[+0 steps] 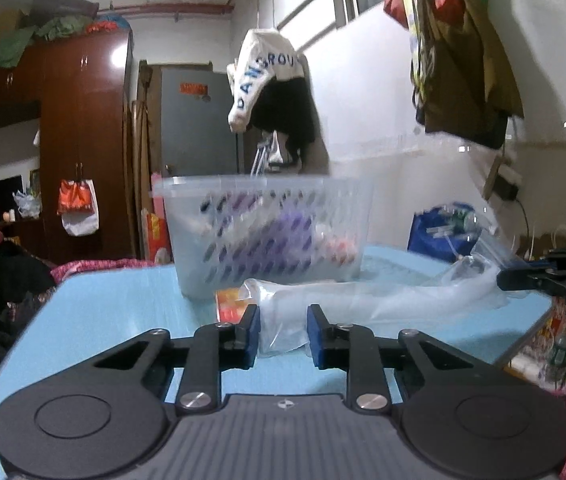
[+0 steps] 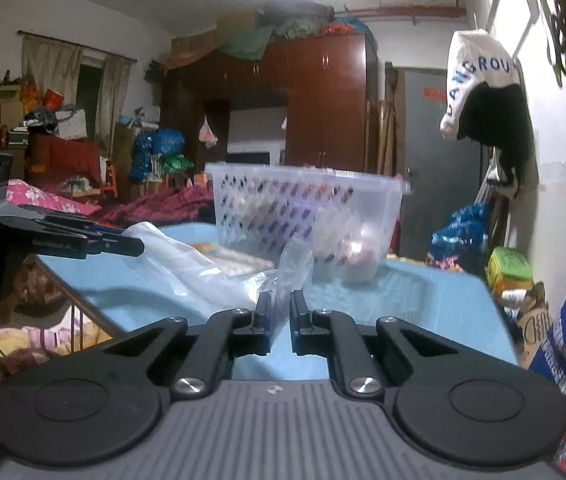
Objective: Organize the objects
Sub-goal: 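Lift the clear plastic bag with both grippers and lower it into the basket, then withdraw both grippers from the basket toward the white-orange medicine box, then close the left gripper on the white-orange medicine box, then lift the medicine box with the left gripper and drop it into the basket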
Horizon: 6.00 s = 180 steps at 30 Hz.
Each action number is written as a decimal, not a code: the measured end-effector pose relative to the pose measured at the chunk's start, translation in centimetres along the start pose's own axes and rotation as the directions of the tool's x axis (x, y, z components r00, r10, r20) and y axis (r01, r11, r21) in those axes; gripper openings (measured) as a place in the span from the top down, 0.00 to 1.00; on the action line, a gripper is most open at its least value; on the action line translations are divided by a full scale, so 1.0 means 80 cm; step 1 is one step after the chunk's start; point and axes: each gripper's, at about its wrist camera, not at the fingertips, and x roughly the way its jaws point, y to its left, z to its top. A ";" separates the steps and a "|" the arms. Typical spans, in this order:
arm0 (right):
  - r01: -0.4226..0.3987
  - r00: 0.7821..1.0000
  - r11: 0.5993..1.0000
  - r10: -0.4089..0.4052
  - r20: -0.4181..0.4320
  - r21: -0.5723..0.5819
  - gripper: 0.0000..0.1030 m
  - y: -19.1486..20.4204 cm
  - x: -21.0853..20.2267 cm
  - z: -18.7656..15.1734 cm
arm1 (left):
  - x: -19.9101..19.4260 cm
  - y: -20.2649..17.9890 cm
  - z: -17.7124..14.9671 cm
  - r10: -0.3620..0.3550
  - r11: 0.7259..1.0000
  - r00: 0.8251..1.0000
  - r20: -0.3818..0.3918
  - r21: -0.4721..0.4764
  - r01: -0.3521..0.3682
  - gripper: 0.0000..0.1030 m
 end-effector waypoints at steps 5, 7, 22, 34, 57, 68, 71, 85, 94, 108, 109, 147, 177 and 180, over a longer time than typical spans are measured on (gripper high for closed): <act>0.009 0.998 1.000 -0.007 0.067 -0.023 0.90 -0.006 -0.002 0.032 | -0.003 0.003 0.039 0.005 1.000 0.998 0.070 0.012 -0.006 0.72; 0.015 0.995 0.999 -0.011 0.094 -0.037 0.90 -0.012 0.000 0.049 | -0.003 0.006 0.063 0.003 1.000 0.994 0.106 0.008 -0.004 0.72; 0.077 0.985 0.996 -0.068 0.156 -0.051 0.91 -0.064 0.087 0.150 | 0.098 0.033 0.192 0.093 0.996 0.986 0.136 -0.012 -0.092 0.72; 0.131 0.991 0.990 -0.131 -0.015 0.054 0.91 -0.101 0.172 0.147 | 0.202 0.067 0.203 0.137 0.990 0.990 -0.028 -0.037 -0.138 0.72; 0.166 0.951 0.979 -0.128 -0.282 0.115 0.86 -0.117 0.220 0.144 | 0.252 0.072 0.186 0.195 0.981 0.957 -0.216 0.021 -0.195 0.66; 0.203 0.973 0.971 -0.186 -0.138 0.127 0.14 -0.116 0.194 0.154 | 0.210 0.070 0.199 0.277 0.960 0.952 -0.129 0.074 -0.270 0.14; 0.203 0.979 0.971 -0.197 -0.057 0.127 0.02 -0.109 0.172 0.160 | 0.179 0.071 0.210 0.272 0.961 0.957 -0.101 0.069 -0.266 0.11; 0.193 0.981 0.976 -0.190 -0.037 0.096 0.00 -0.079 0.133 0.168 | 0.069 0.056 0.225 0.236 0.969 0.964 -0.120 0.105 -0.225 0.04; 0.008 0.974 0.996 0.011 -0.224 0.087 0.00 -0.027 0.151 0.081 | 0.079 0.054 0.106 0.079 0.997 0.963 -0.257 0.033 -0.073 0.05; -0.153 0.922 0.988 0.148 -0.359 0.015 0.07 0.037 0.206 0.043 | 0.113 0.058 0.032 -0.165 0.986 0.933 -0.320 -0.050 0.157 0.18; -0.150 0.919 0.989 0.144 -0.367 0.010 0.12 0.041 0.207 0.041 | 0.114 0.059 0.032 -0.176 0.984 0.929 -0.326 -0.059 0.166 0.22; -0.034 0.997 0.982 0.045 0.055 -0.188 0.46 0.021 0.054 0.129 | -0.006 -0.049 0.131 -0.123 0.971 0.981 0.149 0.221 0.089 0.58; 0.052 0.974 0.999 -0.051 -0.223 -0.001 0.50 -0.086 0.226 0.130 | 0.237 0.002 0.181 -0.050 0.990 0.987 -0.152 0.120 0.068 0.58; 0.058 0.966 0.998 -0.054 -0.253 0.008 0.50 -0.089 0.231 0.129 | 0.246 0.006 0.179 -0.045 0.992 0.983 -0.179 0.110 0.066 0.58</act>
